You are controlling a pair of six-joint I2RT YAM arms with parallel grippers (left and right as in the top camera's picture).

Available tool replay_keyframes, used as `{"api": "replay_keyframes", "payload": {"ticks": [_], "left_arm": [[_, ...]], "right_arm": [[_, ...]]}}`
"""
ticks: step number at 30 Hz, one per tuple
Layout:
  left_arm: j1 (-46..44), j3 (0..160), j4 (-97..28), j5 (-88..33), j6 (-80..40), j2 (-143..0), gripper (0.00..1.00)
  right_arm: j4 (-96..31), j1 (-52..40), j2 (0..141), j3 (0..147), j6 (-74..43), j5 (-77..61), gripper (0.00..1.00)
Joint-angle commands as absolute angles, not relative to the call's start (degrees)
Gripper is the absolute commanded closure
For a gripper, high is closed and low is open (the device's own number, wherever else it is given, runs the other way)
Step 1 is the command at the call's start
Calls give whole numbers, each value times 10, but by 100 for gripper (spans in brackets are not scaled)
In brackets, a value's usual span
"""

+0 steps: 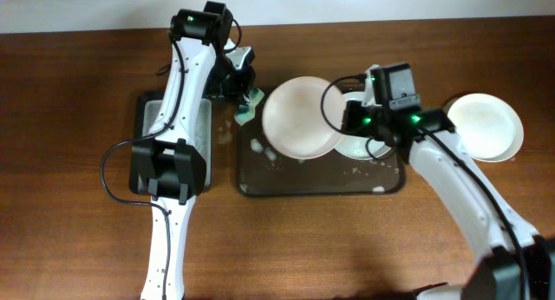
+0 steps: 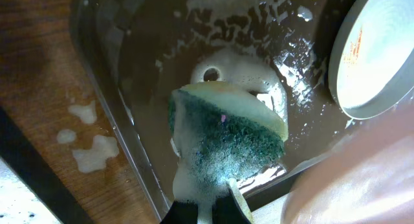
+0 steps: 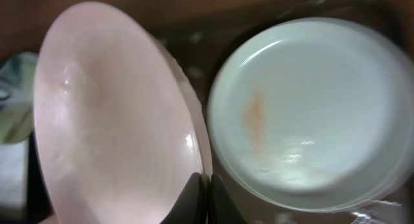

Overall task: Clean dirty plates on tray and stack at the side
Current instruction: 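Lift the scrubbed plate with the right gripper and carry it right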

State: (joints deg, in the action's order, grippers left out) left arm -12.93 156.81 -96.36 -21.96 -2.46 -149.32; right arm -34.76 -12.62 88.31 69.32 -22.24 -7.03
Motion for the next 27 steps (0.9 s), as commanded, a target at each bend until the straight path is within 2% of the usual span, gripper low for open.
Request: {"api": "replay_keyframes", "payload": {"ticks": [1, 8, 16, 27], "left_arm": [[-125, 1580, -956, -211, -31, -1469, 100], [-126, 1576, -948, -211, -31, -1470, 100], [-128, 1576, -948, -212, -33, -1472, 100], [-156, 1575, -941, -191, -33, -1472, 100]], "right_arm": [[-357, -127, 834, 705, -212, 76, 96], [-366, -133, 777, 705, -197, 286, 96], [-356, -211, 772, 705, -150, 527, 96], [-354, -299, 772, 704, -124, 698, 96]]}}
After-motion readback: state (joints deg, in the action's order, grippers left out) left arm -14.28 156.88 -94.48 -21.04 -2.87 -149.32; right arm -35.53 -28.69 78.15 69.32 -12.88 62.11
